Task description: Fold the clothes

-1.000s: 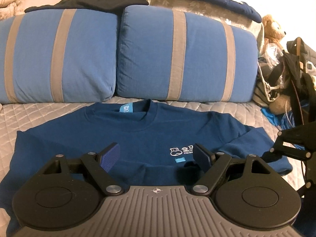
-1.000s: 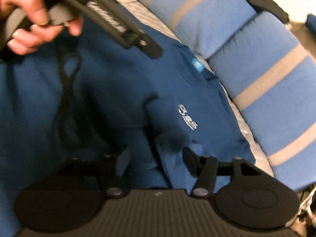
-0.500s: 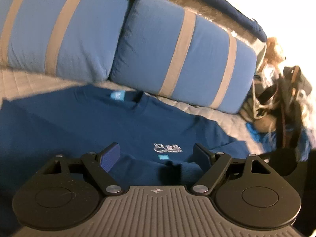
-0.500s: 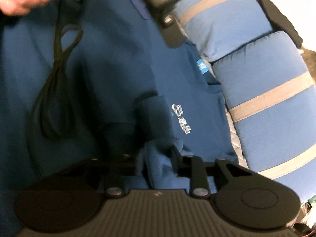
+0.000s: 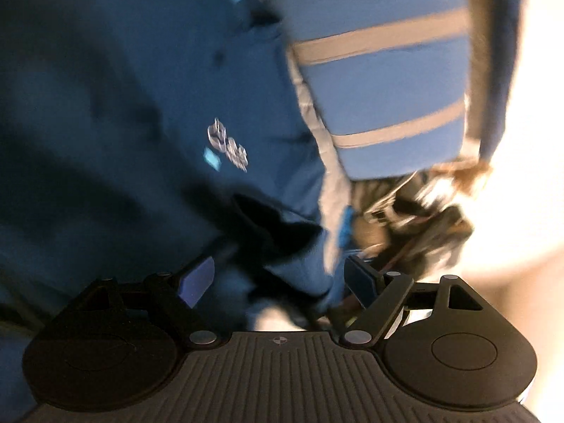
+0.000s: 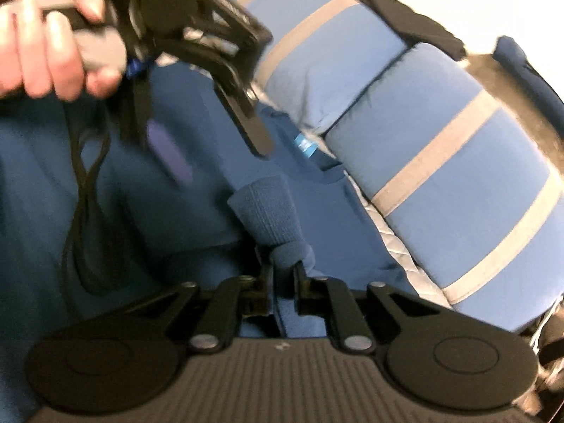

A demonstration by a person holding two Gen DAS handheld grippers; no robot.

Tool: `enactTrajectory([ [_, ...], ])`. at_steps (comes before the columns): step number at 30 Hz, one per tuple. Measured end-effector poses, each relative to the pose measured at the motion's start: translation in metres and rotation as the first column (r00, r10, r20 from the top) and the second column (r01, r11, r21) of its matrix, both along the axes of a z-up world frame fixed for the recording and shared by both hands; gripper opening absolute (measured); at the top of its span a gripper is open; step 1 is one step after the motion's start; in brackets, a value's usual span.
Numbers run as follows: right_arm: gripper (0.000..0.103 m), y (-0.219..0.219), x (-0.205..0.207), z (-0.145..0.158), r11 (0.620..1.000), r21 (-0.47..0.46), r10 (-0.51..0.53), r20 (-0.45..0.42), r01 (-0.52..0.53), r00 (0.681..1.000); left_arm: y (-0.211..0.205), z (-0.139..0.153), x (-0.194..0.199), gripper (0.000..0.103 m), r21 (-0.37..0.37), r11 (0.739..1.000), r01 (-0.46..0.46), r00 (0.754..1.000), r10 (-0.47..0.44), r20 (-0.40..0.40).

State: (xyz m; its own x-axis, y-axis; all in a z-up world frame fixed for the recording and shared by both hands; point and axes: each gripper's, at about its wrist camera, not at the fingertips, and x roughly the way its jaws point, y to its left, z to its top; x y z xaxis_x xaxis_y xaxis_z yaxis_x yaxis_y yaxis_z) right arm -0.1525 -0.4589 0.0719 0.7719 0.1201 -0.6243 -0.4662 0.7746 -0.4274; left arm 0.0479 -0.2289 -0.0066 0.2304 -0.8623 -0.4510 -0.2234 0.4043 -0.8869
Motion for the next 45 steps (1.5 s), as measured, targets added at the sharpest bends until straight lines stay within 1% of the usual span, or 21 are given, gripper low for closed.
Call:
enactTrajectory([
  [4,0.01,-0.005,-0.007,0.002,1.0,0.025,-0.009,0.027,0.008,1.0,-0.004,-0.022,0.007,0.08,-0.115,0.986,-0.118,0.989,0.107,-0.098],
  [6,0.01,-0.007,-0.01,0.002,0.999,0.036,-0.01,0.045,0.008,0.999,-0.008,-0.03,0.009,0.08,-0.141,0.979,-0.146,0.982,0.126,-0.141],
  [8,0.01,-0.008,-0.015,0.002,0.999,0.034,-0.006,0.067,0.003,0.998,-0.015,-0.03,0.01,0.063,-0.133,0.982,-0.132,0.982,0.111,-0.154],
  [10,0.01,-0.007,-0.021,0.001,1.0,0.024,0.003,0.079,-0.005,0.997,-0.022,-0.03,0.01,0.049,-0.118,0.987,-0.104,0.985,0.085,-0.153],
  [11,0.01,-0.007,-0.022,0.0,1.0,0.019,0.008,0.08,-0.009,0.997,-0.025,-0.029,0.009,0.039,-0.108,0.99,-0.094,0.986,0.078,-0.147],
  [12,0.01,-0.008,-0.023,0.0,1.0,0.015,0.012,0.081,-0.014,0.997,-0.027,-0.028,0.009,0.035,-0.096,0.992,-0.086,0.988,0.072,-0.14],
  [14,0.01,-0.009,-0.026,0.0,1.0,0.019,0.019,0.083,-0.021,0.996,-0.03,-0.024,0.009,0.019,-0.075,0.995,-0.073,0.991,0.063,-0.12],
  [16,0.01,-0.011,-0.029,0.001,0.999,0.024,0.032,0.085,-0.034,0.996,-0.029,-0.016,0.01,0.008,-0.074,0.996,-0.059,0.996,0.053,-0.075],
  [18,0.011,-0.012,-0.034,0.001,0.998,0.021,0.049,0.091,-0.051,0.995,-0.029,-0.006,0.011,0.006,-0.076,0.996,-0.042,0.999,0.041,-0.015],
  [19,0.015,-0.013,-0.035,0.001,0.998,0.018,0.059,0.094,-0.061,0.994,-0.029,0.0,0.01,0.005,-0.071,0.997,-0.034,0.999,0.036,0.018],
  [20,0.034,-0.013,-0.038,0.001,0.998,0.015,0.066,0.099,-0.068,0.993,-0.028,0.008,0.009,0.005,-0.059,0.998,-0.029,0.998,0.032,0.05],
  [21,0.038,-0.014,-0.039,0.001,0.997,0.011,0.07,0.107,-0.072,0.992,-0.028,0.015,0.009,0.005,-0.047,0.999,-0.023,0.996,0.027,0.083],
  [23,0.056,-0.017,-0.041,0.0,0.998,0.003,0.056,0.12,-0.057,0.991,-0.028,0.03,0.007,0.005,-0.022,1.0,-0.014,0.989,0.017,0.148],
  [24,0.061,-0.019,-0.041,-0.001,0.999,-0.003,0.041,0.129,-0.041,0.991,-0.027,0.038,0.006,0.005,-0.01,1.0,-0.009,0.984,0.011,0.18],
  [25,0.071,-0.021,-0.04,-0.002,1.0,-0.009,0.024,0.134,-0.023,0.991,-0.027,0.045,0.005,0.005,0.003,1.0,-0.006,0.977,0.005,0.212],
  [26,0.077,-0.024,-0.038,-0.004,1.0,-0.015,0.005,0.137,-0.003,0.991,-0.027,0.052,0.005,0.005,0.016,1.0,-0.002,0.97,-0.002,0.244],
  [30,0.088,-0.036,-0.026,-0.02,0.992,-0.071,-0.092,0.13,0.102,0.987,-0.026,0.082,0.001,0.005,0.072,0.997,0.006,0.931,-0.031,0.365],
  [33,0.094,-0.049,-0.016,-0.035,0.973,-0.103,-0.193,0.133,0.208,0.972,-0.021,0.101,-0.005,0.005,0.138,0.99,-0.003,0.896,-0.059,0.44],
  [39,0.098,-0.085,-0.001,-0.049,0.907,-0.006,-0.418,0.111,0.422,0.901,-0.012,0.138,-0.017,0.005,0.252,0.967,-0.035,0.811,-0.12,0.572],
  [42,0.098,-0.101,0.006,-0.049,0.867,0.061,-0.499,0.09,0.495,0.862,-0.006,0.156,-0.023,0.005,0.271,0.961,-0.056,0.775,-0.129,0.618],
  [45,0.098,-0.12,0.01,-0.045,0.808,0.171,-0.576,0.031,0.563,0.817,0.001,0.171,-0.027,0.005,0.273,0.958,-0.082,0.747,-0.122,0.653],
])
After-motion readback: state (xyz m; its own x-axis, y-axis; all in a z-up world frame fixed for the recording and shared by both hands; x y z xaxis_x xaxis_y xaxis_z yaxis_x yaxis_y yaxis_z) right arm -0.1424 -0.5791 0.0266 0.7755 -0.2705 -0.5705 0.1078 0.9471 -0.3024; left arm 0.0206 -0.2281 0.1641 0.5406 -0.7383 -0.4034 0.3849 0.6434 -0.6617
